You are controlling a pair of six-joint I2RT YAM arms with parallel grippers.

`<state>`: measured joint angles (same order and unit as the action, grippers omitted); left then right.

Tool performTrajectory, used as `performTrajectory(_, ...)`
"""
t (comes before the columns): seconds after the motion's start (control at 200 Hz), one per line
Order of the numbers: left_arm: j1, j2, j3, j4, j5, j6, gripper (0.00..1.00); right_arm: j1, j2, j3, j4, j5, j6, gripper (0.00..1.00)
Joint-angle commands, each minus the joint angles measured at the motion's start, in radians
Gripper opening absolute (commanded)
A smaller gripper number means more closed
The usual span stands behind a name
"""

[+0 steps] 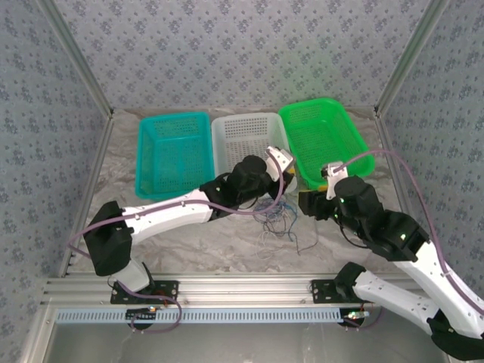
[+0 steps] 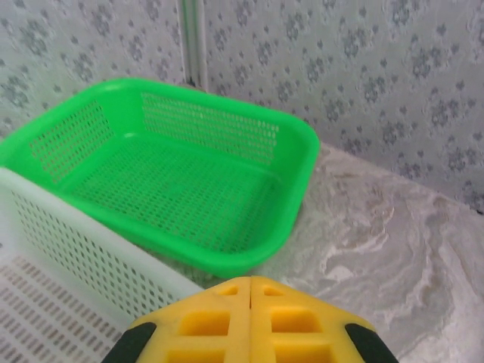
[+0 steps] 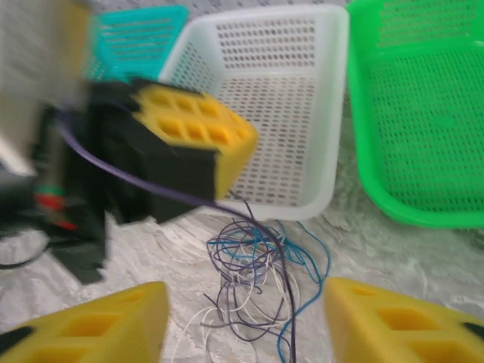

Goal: Untangle the cables

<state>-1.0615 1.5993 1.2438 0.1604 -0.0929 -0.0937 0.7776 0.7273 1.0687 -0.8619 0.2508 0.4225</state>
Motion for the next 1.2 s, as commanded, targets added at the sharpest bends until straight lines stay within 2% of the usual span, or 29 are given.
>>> performTrajectory(0.0,0.015,-0.033,0.058,-0.096,-0.034,0.024,0.0,-0.01,-0.006,-0.037,-0.023,0.048,0.039,0.68)
performTrajectory(0.17,0.021,-0.049,0.101,-0.124,-0.042,0.02,0.0,-0.009,-0.032,-0.13,0.039,0.012,0.056,0.78)
performTrajectory(0.37,0.03,-0.064,0.2,-0.198,-0.058,0.038,0.0,-0.006,-0.049,-0.187,0.079,-0.004,0.072,0.79)
performTrajectory(0.575,0.034,-0.069,0.317,-0.246,-0.043,0.078,0.01,0.004,-0.045,-0.292,0.229,-0.103,0.099,0.77)
performTrajectory(0.849,0.034,-0.065,0.405,-0.282,0.016,0.064,0.01,0.031,0.017,-0.367,0.42,-0.11,0.073,0.81)
performTrajectory(1.194,0.034,-0.077,0.399,-0.275,0.027,0.04,0.01,0.04,0.17,-0.305,0.488,0.0,-0.035,0.81)
